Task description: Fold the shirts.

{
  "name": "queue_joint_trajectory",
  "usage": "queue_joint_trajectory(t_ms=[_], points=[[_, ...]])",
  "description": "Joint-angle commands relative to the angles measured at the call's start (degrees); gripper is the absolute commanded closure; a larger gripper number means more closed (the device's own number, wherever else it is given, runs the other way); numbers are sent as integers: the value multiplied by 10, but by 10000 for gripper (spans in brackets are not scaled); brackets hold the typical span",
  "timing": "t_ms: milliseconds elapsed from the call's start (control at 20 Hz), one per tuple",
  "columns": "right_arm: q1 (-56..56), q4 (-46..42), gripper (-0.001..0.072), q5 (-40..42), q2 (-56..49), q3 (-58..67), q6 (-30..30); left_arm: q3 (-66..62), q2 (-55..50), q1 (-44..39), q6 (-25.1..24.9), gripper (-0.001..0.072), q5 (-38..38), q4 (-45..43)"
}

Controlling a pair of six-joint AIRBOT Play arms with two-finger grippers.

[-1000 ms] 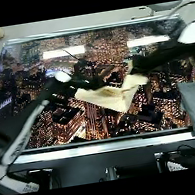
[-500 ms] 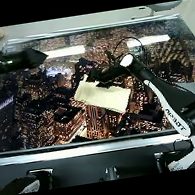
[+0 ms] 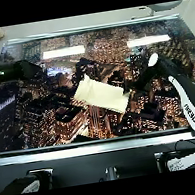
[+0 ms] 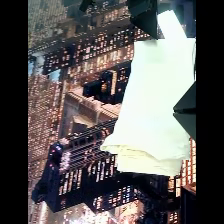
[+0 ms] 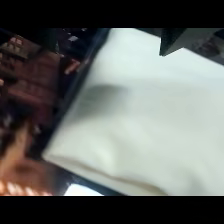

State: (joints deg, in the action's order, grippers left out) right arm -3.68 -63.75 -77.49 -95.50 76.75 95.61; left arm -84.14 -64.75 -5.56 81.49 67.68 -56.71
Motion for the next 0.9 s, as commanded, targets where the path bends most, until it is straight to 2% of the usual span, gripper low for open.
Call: queue_joint_trajectory(t_ms=[0, 50, 100, 150, 200, 300, 350, 450, 600, 750, 850], points=[[-9, 49, 12, 76, -12, -72, 6, 8, 2, -7, 2, 684, 3, -3], [-18, 68, 20, 97, -22, -72, 6, 8, 2, -9, 2, 685, 3, -3], [-26, 91, 99, 124, -31, -72, 5, 8, 2, -10, 2, 685, 3, -3], [-26, 118, 415, 136, -34, -70, -9, 8, 2, -10, 2, 685, 3, -3], [-19, 142, 671, 139, -31, -62, -19, 8, 2, -9, 2, 685, 3, -4], [23, 185, 691, 99, -9, -9, -84, 8, 2, -9, 1, 684, 3, -6], [53, 184, 695, 71, 8, 28, -87, 8, 2, -9, -1, 685, 2, -6], [140, 163, 694, 18, 47, 111, -78, 8, 1, -9, -1, 684, -6, -10], [289, 114, 694, -55, 90, 186, -35, 8, -2, -9, 0, 684, -26, -10], [437, 97, 694, -116, 125, 200, -30, 8, -3, -9, -1, 684, -28, -10], [520, 86, 694, -126, 137, 200, -15, 8, -3, -9, -1, 684, -28, -10]])
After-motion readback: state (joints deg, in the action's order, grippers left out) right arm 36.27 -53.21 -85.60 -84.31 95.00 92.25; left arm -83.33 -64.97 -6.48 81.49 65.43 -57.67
